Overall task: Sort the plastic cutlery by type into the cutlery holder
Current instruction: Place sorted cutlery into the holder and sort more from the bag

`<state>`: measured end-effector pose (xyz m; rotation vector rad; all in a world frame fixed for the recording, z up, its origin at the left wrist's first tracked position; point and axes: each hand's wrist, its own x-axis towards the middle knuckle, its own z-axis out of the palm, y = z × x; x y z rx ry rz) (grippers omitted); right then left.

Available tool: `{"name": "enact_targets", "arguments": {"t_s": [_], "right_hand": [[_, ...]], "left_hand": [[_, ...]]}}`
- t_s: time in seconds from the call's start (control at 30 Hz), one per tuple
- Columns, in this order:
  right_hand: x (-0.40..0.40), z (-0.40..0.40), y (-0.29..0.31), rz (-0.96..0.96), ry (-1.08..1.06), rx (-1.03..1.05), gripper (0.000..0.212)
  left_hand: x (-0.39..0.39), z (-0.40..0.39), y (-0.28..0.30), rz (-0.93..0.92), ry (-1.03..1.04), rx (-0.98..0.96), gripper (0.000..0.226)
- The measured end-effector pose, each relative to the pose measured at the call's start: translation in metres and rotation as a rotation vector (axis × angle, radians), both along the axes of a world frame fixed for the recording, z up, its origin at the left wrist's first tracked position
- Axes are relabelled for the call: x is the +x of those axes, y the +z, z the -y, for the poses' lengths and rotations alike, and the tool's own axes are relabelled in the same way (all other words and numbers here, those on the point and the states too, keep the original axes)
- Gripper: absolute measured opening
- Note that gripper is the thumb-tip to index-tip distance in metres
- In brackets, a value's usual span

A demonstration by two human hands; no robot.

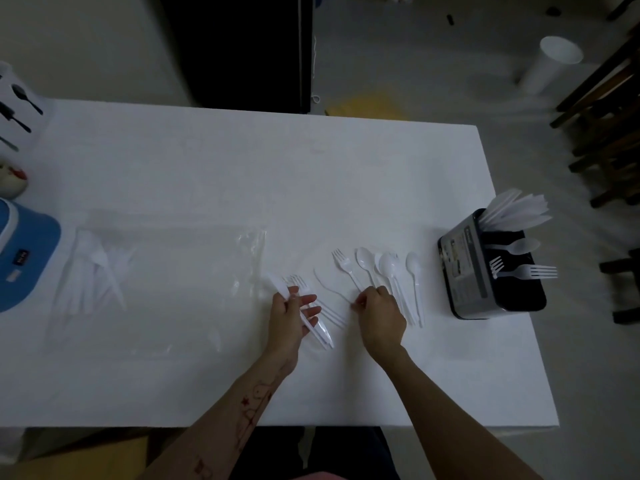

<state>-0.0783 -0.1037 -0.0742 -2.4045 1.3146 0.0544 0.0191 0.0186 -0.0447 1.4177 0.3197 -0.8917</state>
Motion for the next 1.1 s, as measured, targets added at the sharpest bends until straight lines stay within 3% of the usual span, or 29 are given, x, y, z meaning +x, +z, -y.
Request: {"name": "enact_targets", "arguments": {"t_s": [0.7,0.9,1.1], "right_hand": [[-0.002,0.01,0.0,-0.074,0.133,-0.001,0.018],[-0.008,0.006,0.004,0.014,0.081,0.016,0.015],[-0.004,0.009,0.005,-0.055,0.142,-0.048,0.016]], "left_hand": [[0.0,0.0,-0.001,-0.049,-0.018,0.029,0.013],[-0.002,0.0,0.001,-0.049,-0.032,0.019,0.019],[0.0,-0.001,0.0,-0.06,-0.013,0.031,0.018]]}}
